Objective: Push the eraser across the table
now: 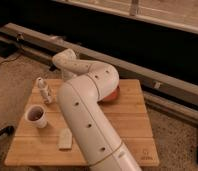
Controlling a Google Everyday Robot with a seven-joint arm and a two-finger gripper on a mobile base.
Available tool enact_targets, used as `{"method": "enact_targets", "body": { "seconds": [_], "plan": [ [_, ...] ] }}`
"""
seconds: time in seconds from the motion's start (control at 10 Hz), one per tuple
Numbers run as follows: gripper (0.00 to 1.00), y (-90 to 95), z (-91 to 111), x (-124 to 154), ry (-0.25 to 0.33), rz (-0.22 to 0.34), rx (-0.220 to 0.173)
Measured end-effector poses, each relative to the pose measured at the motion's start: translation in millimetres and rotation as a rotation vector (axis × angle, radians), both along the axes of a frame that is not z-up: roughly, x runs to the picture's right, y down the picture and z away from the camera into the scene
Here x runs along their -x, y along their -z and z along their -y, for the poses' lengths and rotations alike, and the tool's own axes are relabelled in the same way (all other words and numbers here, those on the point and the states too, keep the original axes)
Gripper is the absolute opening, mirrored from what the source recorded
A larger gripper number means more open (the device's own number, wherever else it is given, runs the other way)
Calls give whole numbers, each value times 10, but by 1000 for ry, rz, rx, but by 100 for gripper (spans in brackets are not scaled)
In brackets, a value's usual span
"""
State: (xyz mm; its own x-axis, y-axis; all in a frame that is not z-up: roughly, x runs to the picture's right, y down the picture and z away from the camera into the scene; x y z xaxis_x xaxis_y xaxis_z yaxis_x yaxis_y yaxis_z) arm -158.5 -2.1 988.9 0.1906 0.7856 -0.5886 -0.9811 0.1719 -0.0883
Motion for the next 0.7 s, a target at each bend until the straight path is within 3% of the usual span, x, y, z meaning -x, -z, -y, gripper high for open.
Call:
{"method": "enact_targets", "body": {
  "seconds": [0.4, 0.7],
  "plan": [
    [69, -170, -127, -184, -11, -27, 6],
    [69, -187, -250, -295, -9, -35, 17]
  ]
}}
